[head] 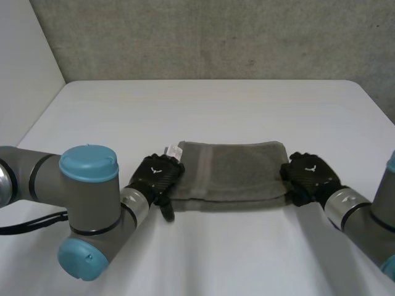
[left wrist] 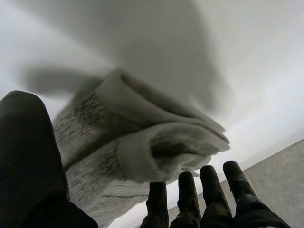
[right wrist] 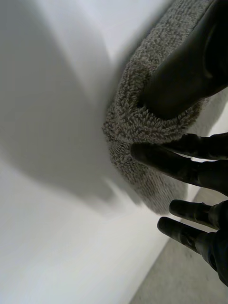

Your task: Fold the towel.

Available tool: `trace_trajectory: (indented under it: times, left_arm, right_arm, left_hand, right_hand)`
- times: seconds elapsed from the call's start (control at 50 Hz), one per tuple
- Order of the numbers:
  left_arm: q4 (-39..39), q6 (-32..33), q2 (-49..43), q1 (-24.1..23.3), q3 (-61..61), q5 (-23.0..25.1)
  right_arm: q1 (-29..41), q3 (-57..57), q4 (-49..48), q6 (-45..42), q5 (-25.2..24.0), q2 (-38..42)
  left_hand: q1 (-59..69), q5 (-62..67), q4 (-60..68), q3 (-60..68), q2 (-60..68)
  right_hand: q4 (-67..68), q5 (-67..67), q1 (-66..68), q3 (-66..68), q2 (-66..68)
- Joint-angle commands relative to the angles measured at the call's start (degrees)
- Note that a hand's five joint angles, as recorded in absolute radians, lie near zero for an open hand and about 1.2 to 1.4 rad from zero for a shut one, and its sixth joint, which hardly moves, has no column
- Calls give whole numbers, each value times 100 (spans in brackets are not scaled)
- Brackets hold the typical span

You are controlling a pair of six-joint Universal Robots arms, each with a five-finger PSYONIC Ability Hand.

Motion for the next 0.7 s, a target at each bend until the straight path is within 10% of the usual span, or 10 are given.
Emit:
trace_trajectory:
  times: [0.02,0.4,0.7]
  left_arm:
    - [0,0,125,-23,-100,-149]
    - [-53,-18,652,-15,-232,-211]
    - [-44,-492,1407,-6,-162,-211]
  right_arm:
    - [-639,153,58,-398,-123,-610]
    - [-1104,-233,234,-556,-413,-1946]
    - [1198,-137,217,-820,-598,-1374]
  left_hand:
    - [-147,64,-269,-227,43]
    - [-231,-20,-269,-227,-41]
    - [-399,-188,-269,-227,-209]
  right_hand:
    - [-267,428,1320,30,487]
    - [-267,428,1320,30,487]
    - [-267,428,1320,30,487]
